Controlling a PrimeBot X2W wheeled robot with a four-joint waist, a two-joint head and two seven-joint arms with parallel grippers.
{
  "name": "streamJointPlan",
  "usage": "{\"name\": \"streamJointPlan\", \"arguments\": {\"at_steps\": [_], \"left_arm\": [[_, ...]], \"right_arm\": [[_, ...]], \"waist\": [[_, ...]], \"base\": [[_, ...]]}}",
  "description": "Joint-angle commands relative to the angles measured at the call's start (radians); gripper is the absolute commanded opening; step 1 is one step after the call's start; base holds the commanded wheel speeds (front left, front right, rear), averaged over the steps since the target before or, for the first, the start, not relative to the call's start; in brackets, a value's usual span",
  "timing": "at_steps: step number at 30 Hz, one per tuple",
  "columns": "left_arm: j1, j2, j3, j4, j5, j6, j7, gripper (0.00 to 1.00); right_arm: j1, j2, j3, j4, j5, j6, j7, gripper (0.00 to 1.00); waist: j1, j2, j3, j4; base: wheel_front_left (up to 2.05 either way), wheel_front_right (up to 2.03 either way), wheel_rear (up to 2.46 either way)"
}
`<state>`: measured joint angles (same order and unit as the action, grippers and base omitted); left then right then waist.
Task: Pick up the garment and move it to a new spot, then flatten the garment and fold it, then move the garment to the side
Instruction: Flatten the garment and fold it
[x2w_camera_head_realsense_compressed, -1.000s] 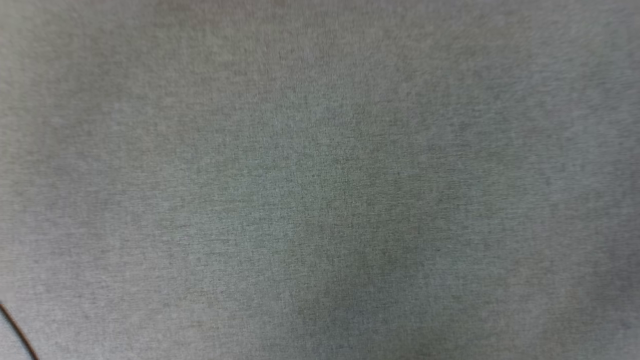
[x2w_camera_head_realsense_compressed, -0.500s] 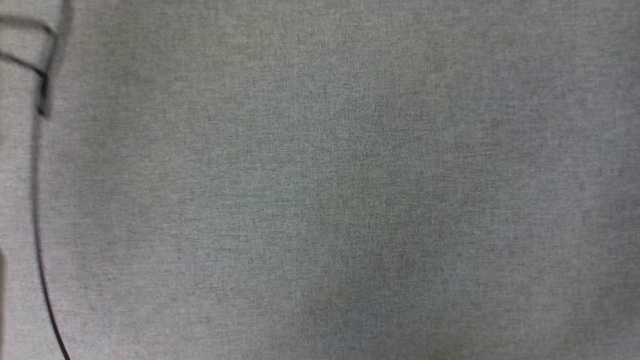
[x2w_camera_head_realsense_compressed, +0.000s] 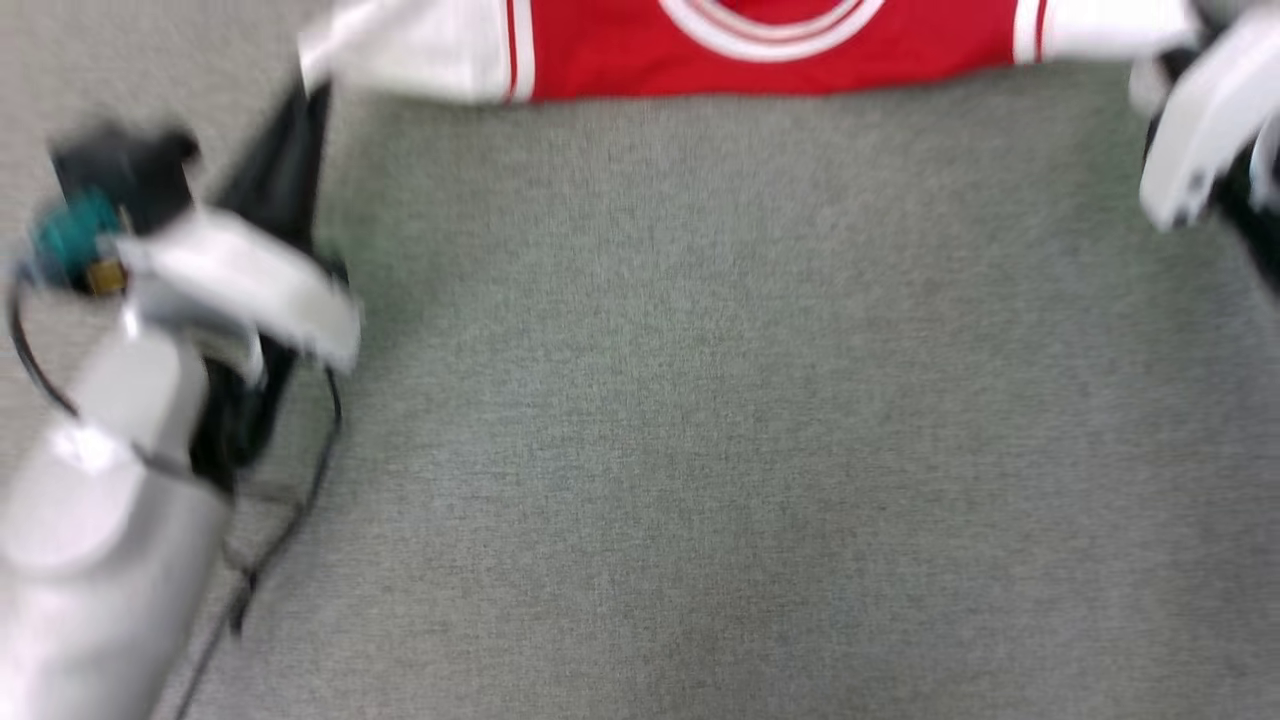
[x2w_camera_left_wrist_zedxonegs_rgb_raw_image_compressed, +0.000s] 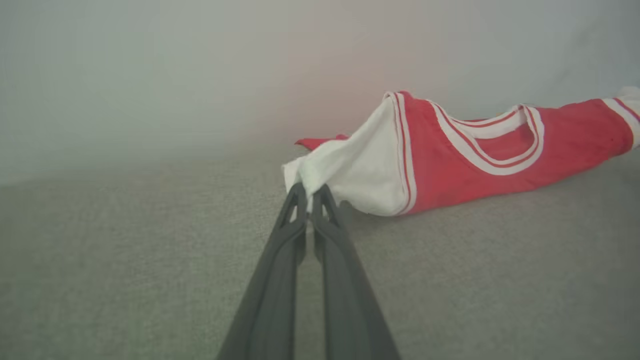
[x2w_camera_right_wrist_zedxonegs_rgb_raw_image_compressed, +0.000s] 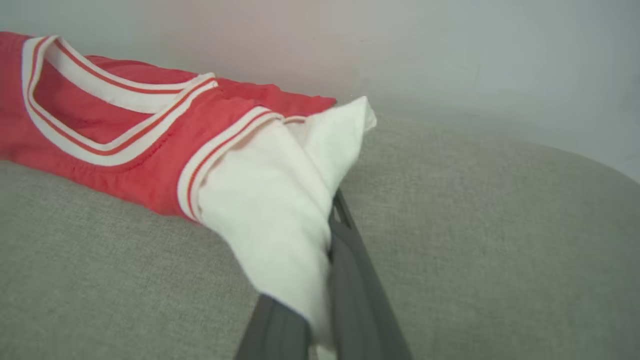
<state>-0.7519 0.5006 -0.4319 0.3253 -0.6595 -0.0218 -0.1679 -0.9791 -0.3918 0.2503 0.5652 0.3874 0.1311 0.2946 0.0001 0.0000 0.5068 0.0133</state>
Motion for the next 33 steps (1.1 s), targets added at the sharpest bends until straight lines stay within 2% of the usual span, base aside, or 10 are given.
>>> {"name": "streamJointPlan", "arguments": {"at_steps": [1,7,15,33], "left_arm": [[0.075,0.011,-0.003,-0.018,-0.014,0.010,-0.003,0.00],[0.313,0.047,-0.033,-0.075,-0.043,0.030,0.018,0.00],[0.544,0.080,-0.065,-0.179,-0.079,0.077,0.057,0.00],[0.895,0.155,-0.067,-0.370,-0.173,0.165,0.097,0.00]], "right_arm": [[0.072,-0.025,0.012,-0.030,0.026,-0.001,0.006,0.00],[0.307,-0.103,0.021,-0.143,0.102,-0.001,0.036,0.00],[0.592,-0.141,-0.032,-0.264,0.163,-0.001,0.075,0.00],[1.032,-0.151,-0.153,-0.474,0.270,-0.001,0.206,0.00]], "waist": [[-0.0001,0.0000,-0.068,-0.003],[-0.0001,0.0000,-0.171,-0.004],[-0.0001,0.0000,-0.281,0.000],[-0.0001,0.0000,-0.437,-0.025]], "base": [[0.00,0.00,0.00],[0.00,0.00,0.00],[0.00,0.00,0.00],[0.00,0.00,0.00]]}}
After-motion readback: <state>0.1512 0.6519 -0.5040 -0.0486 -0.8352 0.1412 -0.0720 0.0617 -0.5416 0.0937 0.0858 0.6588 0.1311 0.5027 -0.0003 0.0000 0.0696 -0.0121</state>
